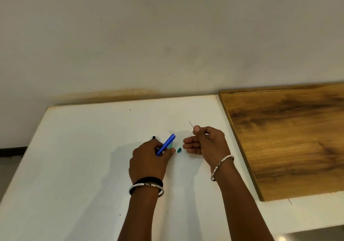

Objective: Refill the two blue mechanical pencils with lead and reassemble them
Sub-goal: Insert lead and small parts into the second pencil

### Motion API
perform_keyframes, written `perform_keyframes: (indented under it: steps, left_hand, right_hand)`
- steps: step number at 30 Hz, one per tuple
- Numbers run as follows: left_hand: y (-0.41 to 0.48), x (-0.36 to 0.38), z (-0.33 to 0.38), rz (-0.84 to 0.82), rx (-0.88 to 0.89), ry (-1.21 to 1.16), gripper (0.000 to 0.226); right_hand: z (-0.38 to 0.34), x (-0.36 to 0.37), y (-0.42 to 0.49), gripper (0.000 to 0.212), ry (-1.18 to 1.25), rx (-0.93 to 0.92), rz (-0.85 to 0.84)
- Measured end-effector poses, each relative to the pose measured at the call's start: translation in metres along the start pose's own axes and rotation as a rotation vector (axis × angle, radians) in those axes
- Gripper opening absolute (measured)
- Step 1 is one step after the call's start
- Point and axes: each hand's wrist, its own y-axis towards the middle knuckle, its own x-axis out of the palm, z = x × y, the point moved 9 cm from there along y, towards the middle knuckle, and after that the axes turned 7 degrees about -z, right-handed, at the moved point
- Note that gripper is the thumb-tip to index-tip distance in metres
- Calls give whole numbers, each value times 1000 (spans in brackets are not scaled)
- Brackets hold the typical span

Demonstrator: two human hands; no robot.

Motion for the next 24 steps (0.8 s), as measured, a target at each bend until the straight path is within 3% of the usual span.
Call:
perform_keyframes:
  steps: [9,24]
  left_hand:
    - [2,6,20,-111,177,-358,16]
    - [3,14,26,-236,225,-429,18]
  right_hand:
    - [-6,3,-4,25,144,4,-65]
    - [-13,0,-4,12,410,-79,7]
